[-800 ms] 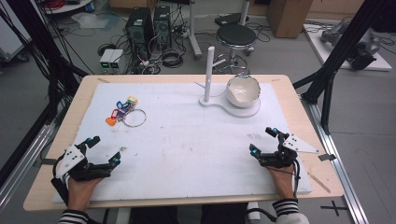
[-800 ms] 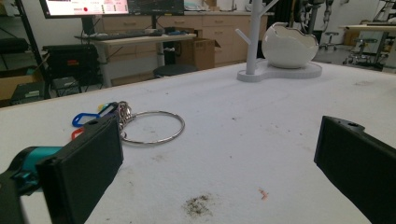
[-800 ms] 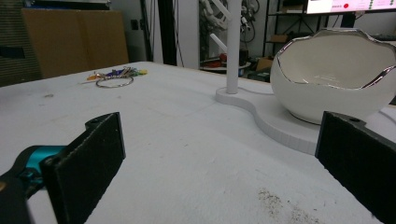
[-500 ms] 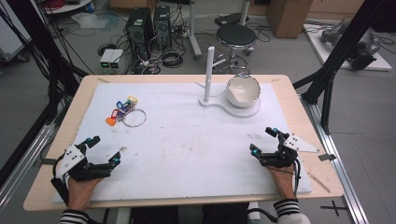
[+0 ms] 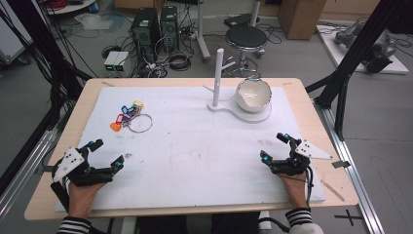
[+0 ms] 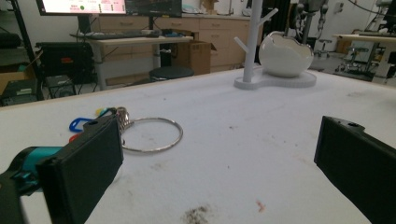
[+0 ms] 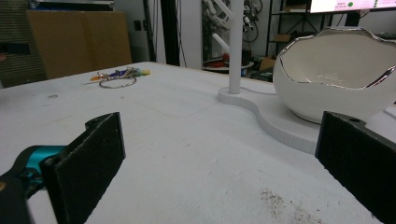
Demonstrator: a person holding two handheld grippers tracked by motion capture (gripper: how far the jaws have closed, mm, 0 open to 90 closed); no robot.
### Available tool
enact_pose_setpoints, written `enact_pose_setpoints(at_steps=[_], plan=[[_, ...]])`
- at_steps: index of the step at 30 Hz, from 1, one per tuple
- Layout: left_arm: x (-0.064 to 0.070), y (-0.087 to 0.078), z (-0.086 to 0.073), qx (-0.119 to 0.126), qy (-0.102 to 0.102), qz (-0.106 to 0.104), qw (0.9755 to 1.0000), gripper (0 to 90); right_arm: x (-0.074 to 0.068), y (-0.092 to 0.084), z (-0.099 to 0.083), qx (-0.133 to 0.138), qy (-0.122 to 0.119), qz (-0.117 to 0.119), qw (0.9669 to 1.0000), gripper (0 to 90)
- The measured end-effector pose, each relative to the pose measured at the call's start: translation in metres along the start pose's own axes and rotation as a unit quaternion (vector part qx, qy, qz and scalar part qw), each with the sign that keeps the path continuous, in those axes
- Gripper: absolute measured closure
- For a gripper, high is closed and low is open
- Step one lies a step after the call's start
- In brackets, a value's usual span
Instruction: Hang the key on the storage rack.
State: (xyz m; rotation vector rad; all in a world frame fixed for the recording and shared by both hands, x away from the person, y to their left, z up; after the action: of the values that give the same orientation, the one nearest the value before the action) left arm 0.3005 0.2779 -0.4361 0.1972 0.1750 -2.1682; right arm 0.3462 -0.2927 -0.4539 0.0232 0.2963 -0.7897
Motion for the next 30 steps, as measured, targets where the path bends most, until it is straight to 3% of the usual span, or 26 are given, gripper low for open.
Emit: enact_pose_setpoints(at_steps=[6,7,11,12,13,21,23,24,28,29,30], plan=[[-0.013,0.009,0.02,-0.022,0.015,-0.013,0.9995,1.7,0.0,0.0,0.0,0.0,0.0,-0.001,1.0,1.0],[-0.019,0.014,0.029,-0.037,0.028,-0.018,0.9988,1.7,0.001,0.0,0.0,0.0,0.0,-0.001,1.0,1.0],[-0.031,0.025,0.044,-0.047,0.025,-0.031,0.9981,1.7,0.001,0.0,0.0,0.001,0.001,0.0,1.0,1.0],[-0.035,0.028,0.048,-0.053,0.02,-0.039,0.9976,1.7,0.001,0.0,0.0,0.001,0.001,0.0,1.0,1.0],[-0.041,0.034,0.055,-0.069,0.028,-0.047,0.9961,1.7,0.001,0.0,0.0,0.001,0.002,0.0,1.0,1.0],[-0.064,0.057,0.081,-0.11,0.038,-0.068,0.9909,1.7,0.0,0.0,0.0,-0.001,0.001,-0.002,1.0,1.0],[-0.069,0.066,0.088,-0.127,0.043,-0.076,0.9881,1.7,0.0,0.0,0.0,0.0,0.002,-0.003,1.0,1.0],[-0.069,0.066,0.088,-0.127,0.043,-0.076,0.9881,1.7,0.0,0.0,0.0,0.001,0.002,-0.002,1.0,1.0],[-0.071,0.083,0.098,-0.166,0.069,-0.106,0.9779,1.7,0.0,0.0,0.0,-0.001,0.002,-0.001,1.0,1.0],[-0.071,0.083,0.098,-0.166,0.069,-0.106,0.9779,1.7,0.0,0.0,0.0,-0.001,-0.003,-0.003,1.0,1.0],[-0.072,0.092,0.1,-0.182,0.075,-0.117,0.9734,1.7,0.0,0.0,0.0,-0.002,-0.002,-0.003,1.0,1.0]])
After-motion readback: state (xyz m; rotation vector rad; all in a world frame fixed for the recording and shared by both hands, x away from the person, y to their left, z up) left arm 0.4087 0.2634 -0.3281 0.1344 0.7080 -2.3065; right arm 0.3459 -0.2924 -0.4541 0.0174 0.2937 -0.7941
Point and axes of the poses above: each handheld gripper's, and its own axes: y roughly forward along the jaws, z roughly out of its top, x roughly to its right, the point moved 4 cm from there along y, roughly forward along the jaws, and after that the axes turned 13 degrees about y, right-handed, at the moved point
